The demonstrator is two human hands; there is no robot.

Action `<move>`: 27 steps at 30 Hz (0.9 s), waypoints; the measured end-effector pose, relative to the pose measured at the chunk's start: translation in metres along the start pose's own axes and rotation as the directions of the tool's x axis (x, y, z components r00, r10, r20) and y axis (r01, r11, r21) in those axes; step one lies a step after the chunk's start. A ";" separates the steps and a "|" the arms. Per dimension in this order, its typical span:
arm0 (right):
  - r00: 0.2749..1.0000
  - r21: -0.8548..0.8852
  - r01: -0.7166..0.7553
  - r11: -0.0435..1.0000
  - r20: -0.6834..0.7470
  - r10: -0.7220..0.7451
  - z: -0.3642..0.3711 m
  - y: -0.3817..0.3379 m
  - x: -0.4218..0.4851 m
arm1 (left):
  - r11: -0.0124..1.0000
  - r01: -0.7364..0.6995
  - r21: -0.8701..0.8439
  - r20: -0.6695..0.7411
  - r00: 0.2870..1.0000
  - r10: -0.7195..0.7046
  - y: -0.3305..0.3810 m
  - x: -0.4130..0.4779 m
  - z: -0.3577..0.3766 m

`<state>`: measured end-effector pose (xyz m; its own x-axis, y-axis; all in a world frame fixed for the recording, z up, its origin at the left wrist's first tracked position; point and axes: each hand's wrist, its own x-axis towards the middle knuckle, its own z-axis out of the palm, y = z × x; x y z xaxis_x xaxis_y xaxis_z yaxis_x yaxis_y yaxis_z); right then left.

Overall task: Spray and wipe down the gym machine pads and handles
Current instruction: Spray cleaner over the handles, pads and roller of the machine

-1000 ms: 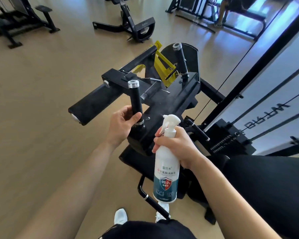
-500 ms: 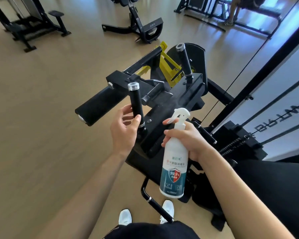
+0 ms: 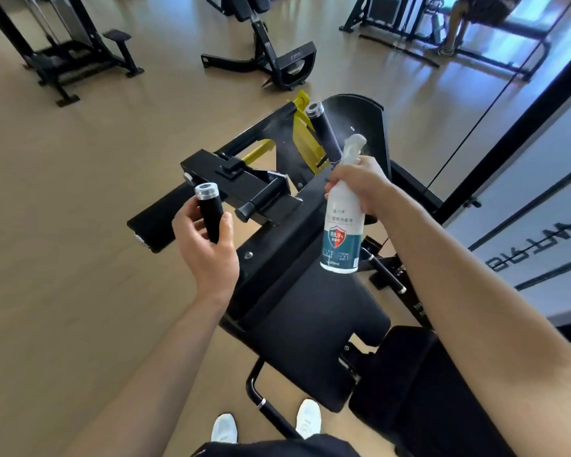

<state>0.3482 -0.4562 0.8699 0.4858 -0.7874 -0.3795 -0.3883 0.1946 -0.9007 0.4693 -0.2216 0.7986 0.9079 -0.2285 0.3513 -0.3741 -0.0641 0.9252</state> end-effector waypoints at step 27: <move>0.985 0.167 -0.039 0.985 0.172 0.010 0.007 0.038 -0.040 | 0.999 0.045 -0.008 0.034 0.998 -0.045 0.001 0.000 -0.007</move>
<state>0.3194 -0.4128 0.8492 0.6096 -0.6729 -0.4189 -0.2708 0.3198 -0.9079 0.4699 -0.2148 0.8005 0.9169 -0.2580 0.3045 -0.3312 -0.0664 0.9412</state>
